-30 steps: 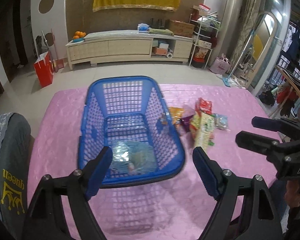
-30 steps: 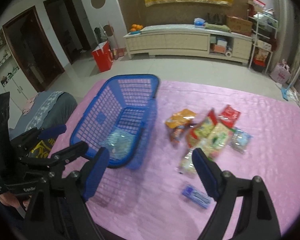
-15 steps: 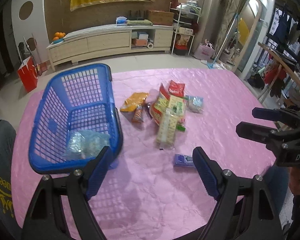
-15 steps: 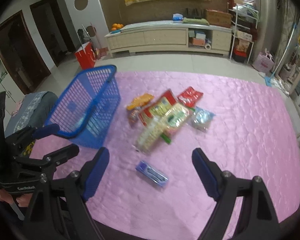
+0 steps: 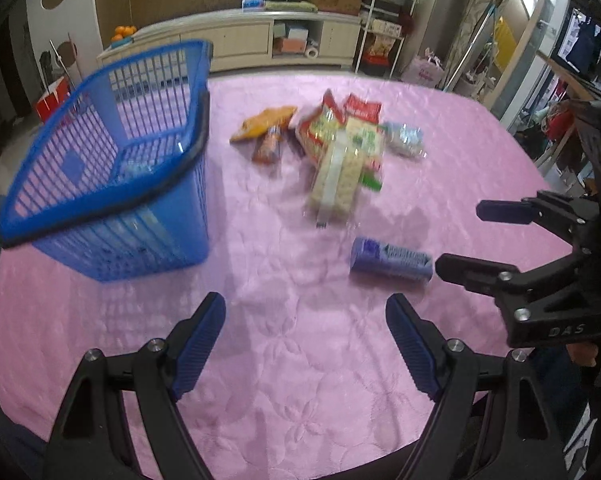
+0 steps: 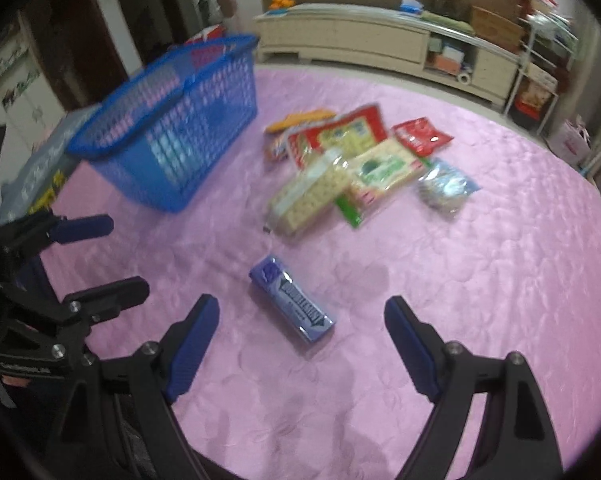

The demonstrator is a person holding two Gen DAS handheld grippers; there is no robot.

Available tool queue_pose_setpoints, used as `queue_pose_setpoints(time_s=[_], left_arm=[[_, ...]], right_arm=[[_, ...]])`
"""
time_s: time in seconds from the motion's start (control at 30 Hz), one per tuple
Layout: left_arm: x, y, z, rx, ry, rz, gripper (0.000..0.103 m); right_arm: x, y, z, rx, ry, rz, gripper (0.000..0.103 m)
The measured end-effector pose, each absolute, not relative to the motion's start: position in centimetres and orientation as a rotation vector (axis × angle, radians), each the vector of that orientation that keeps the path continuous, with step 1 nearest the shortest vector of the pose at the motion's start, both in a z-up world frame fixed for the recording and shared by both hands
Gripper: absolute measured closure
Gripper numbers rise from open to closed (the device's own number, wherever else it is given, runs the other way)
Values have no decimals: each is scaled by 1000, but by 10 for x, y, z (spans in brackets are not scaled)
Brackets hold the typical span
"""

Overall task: Organize snacks
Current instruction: 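Move the right tool to the purple Doublemint gum box, then close the right tool on the gum box and lift it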

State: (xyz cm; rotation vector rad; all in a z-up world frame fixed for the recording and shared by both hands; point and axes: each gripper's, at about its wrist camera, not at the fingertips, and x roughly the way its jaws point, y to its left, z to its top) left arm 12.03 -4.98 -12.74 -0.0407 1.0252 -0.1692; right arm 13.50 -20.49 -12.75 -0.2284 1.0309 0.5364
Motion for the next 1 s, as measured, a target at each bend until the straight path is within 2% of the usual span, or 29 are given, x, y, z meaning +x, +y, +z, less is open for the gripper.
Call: queue_pose_setpoints(time_s=[0.23,0.57,0.6,0.63,0.67,0.73,0.83,1.0], left_arm=[[130,-52,-156,-21,1069,-172,22],[138,-50,-174,-3,1116,-174,22],[138,-49,-175,-6,1116,-178,22],[139,-49,-175,-9,1116,-181,22],[139,-48,-175,-10,1117,-181,22],[139,-49,-175,-10,1113,-184,22],[140,-50,-173,-9,1103,-196,22],[141,-58,-159,9,1063,-224,22]], right_arm=[[148,-194,-165,-317,1064,577,15],[155,-182,-187,-395,1042,618,17],[155,-181,-188,-386,1054,640,21],[155,-180,-189,-384,1058,650,33],[157,-178,-191,-393,1065,652,39],[156,-174,-195,-430,1059,662,43],[154,-171,-194,-455,1061,674,61],[149,-187,-182,-374,1037,635,64]])
